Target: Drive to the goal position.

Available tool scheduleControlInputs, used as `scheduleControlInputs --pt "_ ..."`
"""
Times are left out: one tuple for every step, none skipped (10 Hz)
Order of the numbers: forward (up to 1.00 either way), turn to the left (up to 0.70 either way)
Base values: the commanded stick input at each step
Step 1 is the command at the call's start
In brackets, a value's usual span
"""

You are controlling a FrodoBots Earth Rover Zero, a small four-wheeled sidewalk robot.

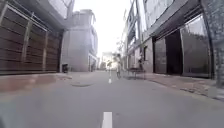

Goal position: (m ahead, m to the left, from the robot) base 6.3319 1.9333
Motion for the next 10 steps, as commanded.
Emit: scheduleControlInputs --pt "1.0 0.05" --pt "1.0 0.04" --pt "1.0 0.03" --pt "1.0 0.02" --pt "1.0 0.02" --pt "1.0 0.01" --pt "1.0 0.0" --pt "1.0 0.0" --pt "1.0 0.0" --pt "1.0 0.0"
